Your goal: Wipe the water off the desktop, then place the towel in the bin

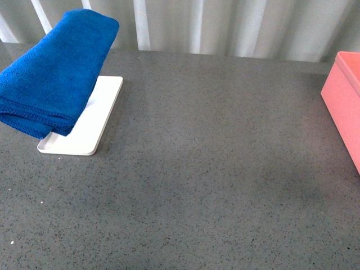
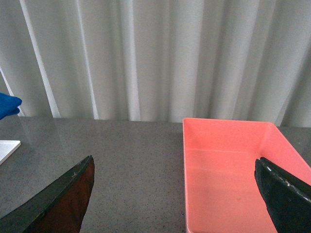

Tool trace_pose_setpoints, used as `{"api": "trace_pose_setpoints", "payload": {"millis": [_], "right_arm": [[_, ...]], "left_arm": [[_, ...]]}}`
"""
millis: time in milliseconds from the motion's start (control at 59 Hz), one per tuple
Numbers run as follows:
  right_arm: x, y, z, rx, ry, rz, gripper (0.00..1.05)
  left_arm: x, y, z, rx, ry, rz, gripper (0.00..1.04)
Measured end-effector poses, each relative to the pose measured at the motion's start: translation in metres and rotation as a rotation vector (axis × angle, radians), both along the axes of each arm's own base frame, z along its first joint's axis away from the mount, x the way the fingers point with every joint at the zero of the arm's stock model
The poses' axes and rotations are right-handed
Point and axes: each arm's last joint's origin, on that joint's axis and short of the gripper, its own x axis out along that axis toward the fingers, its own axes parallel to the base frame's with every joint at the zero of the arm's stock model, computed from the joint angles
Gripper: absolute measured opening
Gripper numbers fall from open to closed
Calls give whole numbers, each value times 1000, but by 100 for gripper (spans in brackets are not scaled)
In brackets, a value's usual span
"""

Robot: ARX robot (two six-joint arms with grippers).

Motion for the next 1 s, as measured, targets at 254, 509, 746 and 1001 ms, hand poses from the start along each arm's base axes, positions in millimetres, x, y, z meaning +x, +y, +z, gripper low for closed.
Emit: {"api": "trace_pose_setpoints", "payload": {"millis": [254,509,746,1001], "right_arm": [[0,0,0,0,0,0,98],[0,0,0,0,0,0,98],[0,0,0,0,0,0,98],[0,0,0,0,0,0,98]], "left_arm": [[0,0,0,0,0,0,98],[0,0,0,0,0,0,98],[0,0,0,0,0,0,98],[0,0,0,0,0,0,98]]}}
